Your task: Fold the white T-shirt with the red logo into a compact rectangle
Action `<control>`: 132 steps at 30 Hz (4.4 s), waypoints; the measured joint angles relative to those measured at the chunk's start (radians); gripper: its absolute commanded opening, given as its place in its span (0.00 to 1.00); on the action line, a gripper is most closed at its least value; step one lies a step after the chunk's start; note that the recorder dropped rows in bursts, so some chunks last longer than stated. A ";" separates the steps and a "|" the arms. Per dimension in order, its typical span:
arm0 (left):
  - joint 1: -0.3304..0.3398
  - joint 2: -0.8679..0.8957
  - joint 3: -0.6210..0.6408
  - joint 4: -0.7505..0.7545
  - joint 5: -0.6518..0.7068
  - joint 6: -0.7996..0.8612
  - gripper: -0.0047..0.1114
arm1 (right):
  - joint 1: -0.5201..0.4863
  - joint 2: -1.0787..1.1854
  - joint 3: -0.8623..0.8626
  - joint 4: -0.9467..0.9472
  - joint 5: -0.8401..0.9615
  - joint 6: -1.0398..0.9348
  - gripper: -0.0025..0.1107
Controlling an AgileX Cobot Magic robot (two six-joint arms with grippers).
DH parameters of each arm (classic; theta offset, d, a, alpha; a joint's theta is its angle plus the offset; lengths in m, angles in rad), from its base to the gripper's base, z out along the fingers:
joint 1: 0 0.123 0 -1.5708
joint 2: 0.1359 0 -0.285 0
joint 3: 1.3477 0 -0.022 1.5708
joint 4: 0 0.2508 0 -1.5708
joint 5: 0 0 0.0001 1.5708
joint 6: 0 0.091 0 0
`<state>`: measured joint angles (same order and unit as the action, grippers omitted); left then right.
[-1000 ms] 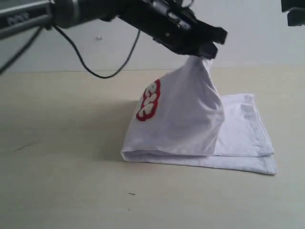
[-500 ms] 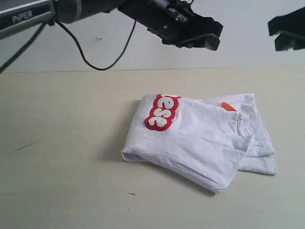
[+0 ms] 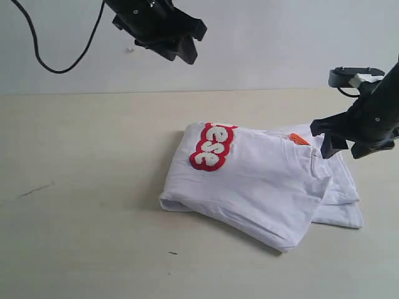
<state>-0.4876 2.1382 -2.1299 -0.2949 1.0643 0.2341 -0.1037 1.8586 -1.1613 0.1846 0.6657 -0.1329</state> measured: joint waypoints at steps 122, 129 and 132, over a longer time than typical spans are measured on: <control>0.207 -1.711 1.429 -0.193 -0.756 0.188 0.04 | 0.161 -0.233 0.001 1.562 -0.784 -1.669 0.02; 0.207 -1.829 1.493 0.070 -0.841 -0.047 0.04 | 0.161 -0.233 0.001 1.562 -0.784 -1.669 0.02; 0.207 -1.899 1.543 0.264 -0.933 -0.246 0.04 | 0.161 -0.233 0.001 1.562 -0.784 -1.669 0.02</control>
<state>-0.2803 0.2390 -0.5869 -0.0306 0.1309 -0.0114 0.0574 1.6252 -1.1601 1.7466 -0.1184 -1.8020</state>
